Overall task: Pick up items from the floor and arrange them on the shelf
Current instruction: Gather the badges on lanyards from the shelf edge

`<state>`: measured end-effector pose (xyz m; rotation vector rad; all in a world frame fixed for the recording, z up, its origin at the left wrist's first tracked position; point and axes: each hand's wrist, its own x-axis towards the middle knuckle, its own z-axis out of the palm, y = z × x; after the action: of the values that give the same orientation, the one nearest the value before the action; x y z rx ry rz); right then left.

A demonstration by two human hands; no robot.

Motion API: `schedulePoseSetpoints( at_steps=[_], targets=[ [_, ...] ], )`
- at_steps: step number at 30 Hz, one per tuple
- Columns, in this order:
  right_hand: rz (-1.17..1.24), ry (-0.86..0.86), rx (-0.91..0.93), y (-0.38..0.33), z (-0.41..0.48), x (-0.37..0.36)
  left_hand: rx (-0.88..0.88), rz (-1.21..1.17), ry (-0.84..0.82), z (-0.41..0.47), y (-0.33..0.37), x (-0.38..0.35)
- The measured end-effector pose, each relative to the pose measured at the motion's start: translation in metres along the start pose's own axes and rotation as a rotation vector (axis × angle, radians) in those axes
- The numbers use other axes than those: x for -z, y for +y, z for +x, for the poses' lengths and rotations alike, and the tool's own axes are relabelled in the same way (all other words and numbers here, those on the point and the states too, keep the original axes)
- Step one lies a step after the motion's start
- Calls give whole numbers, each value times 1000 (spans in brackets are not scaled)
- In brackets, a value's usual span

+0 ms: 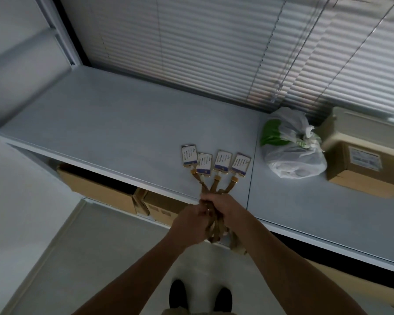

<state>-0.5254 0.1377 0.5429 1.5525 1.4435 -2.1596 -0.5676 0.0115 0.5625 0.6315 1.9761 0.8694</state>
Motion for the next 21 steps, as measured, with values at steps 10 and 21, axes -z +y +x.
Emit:
schedulePoseSetpoints(
  at_steps=[10, 21],
  targets=[
    [-527, -34, 208, -33, -43, 39, -207, 281, 276, 44, -19, 31],
    [-1074, -129, 280, -131, -140, 87, -448, 231, -355, 76, 86, 6]
  ],
)
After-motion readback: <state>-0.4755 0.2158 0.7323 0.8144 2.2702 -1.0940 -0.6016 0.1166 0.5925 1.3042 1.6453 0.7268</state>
